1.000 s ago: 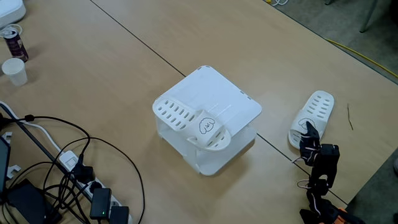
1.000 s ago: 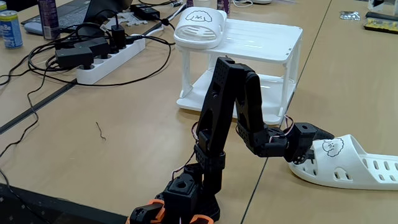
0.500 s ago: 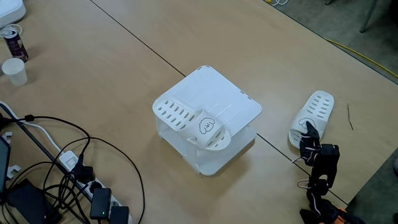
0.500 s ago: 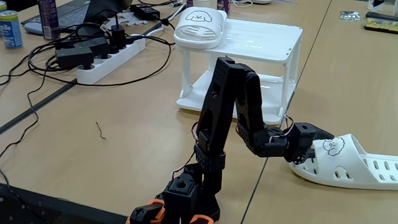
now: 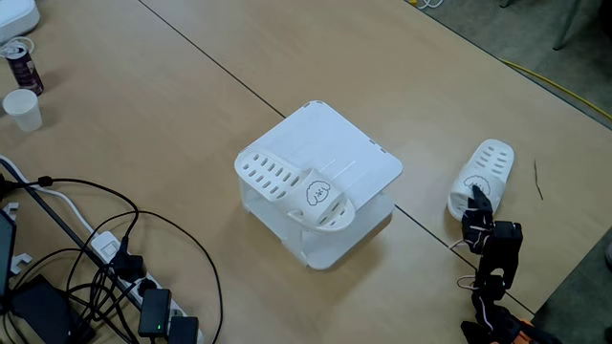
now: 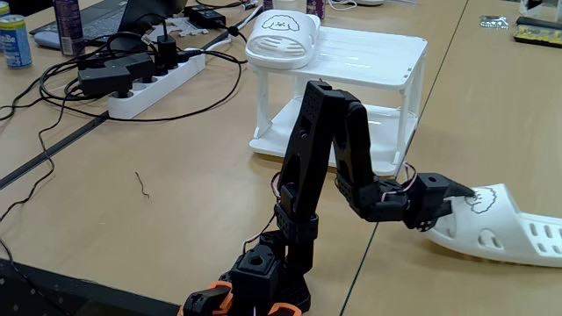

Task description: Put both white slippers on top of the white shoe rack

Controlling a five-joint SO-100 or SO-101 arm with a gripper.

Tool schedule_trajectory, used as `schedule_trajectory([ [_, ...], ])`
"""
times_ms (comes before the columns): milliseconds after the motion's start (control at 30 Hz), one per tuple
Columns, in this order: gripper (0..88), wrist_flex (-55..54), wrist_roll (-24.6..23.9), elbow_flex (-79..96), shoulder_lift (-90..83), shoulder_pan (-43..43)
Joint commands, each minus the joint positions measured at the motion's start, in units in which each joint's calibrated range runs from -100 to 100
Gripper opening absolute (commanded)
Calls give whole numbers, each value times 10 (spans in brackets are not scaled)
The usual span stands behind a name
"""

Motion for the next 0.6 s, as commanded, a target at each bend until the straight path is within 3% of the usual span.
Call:
schedule_trajectory([
  [0, 8, -15, 4, -72, -43, 16],
  [333, 8, -7, 4, -107, -159, 11],
  [567, 8, -2, 4, -107, -238, -48],
])
